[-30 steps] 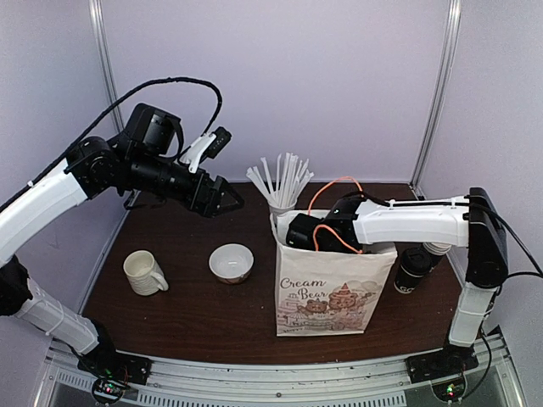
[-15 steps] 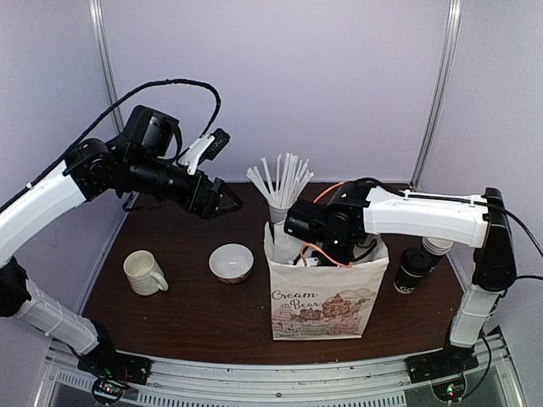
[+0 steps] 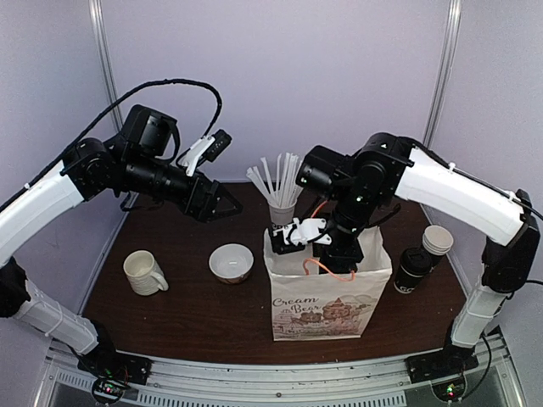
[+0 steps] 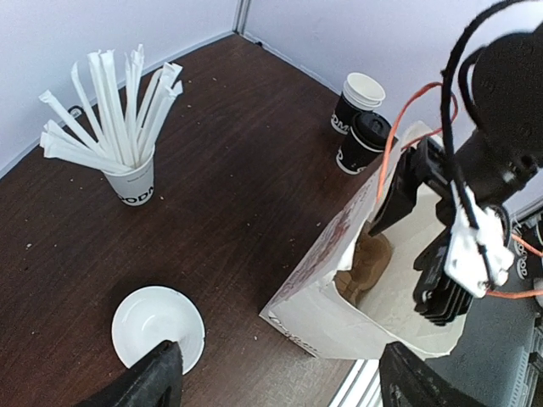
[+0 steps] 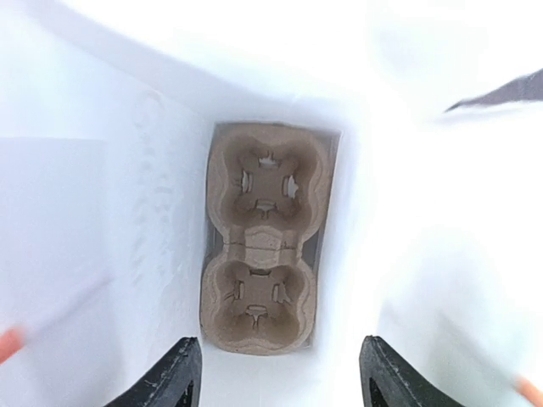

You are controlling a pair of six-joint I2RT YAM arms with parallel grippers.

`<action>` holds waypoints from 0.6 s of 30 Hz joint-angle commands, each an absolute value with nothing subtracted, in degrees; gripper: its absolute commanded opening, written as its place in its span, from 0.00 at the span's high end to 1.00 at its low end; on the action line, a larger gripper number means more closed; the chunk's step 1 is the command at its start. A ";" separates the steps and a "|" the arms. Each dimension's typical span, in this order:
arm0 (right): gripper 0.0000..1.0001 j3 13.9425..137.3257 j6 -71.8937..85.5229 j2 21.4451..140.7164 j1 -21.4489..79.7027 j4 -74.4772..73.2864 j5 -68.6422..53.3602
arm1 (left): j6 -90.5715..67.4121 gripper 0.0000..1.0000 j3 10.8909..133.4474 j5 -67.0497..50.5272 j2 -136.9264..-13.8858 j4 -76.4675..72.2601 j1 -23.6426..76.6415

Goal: Pack the takeout coffee

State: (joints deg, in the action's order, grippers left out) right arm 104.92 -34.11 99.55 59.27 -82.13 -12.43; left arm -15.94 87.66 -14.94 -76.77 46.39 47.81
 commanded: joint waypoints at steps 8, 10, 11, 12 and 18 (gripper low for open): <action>0.31 115.33 -43.84 90.39 54.41 -90.26 -26.35 | -8.78 0.21 96.58 -23.55 -85.68 45.73 50.23; 0.30 117.31 -45.25 88.53 49.96 -90.55 -31.56 | -7.67 0.21 99.07 -22.99 -88.28 45.76 51.80; 0.30 118.51 -45.91 87.72 47.98 -91.40 -33.84 | -7.12 0.21 100.50 -22.66 -89.64 45.71 52.56; 0.29 119.49 -46.14 86.88 45.89 -91.87 -36.17 | -6.46 0.21 101.77 -22.12 -90.92 45.71 53.22; 0.29 115.51 -46.16 80.41 29.90 -91.98 -48.93 | -4.10 0.20 109.74 -24.15 -99.72 45.63 55.85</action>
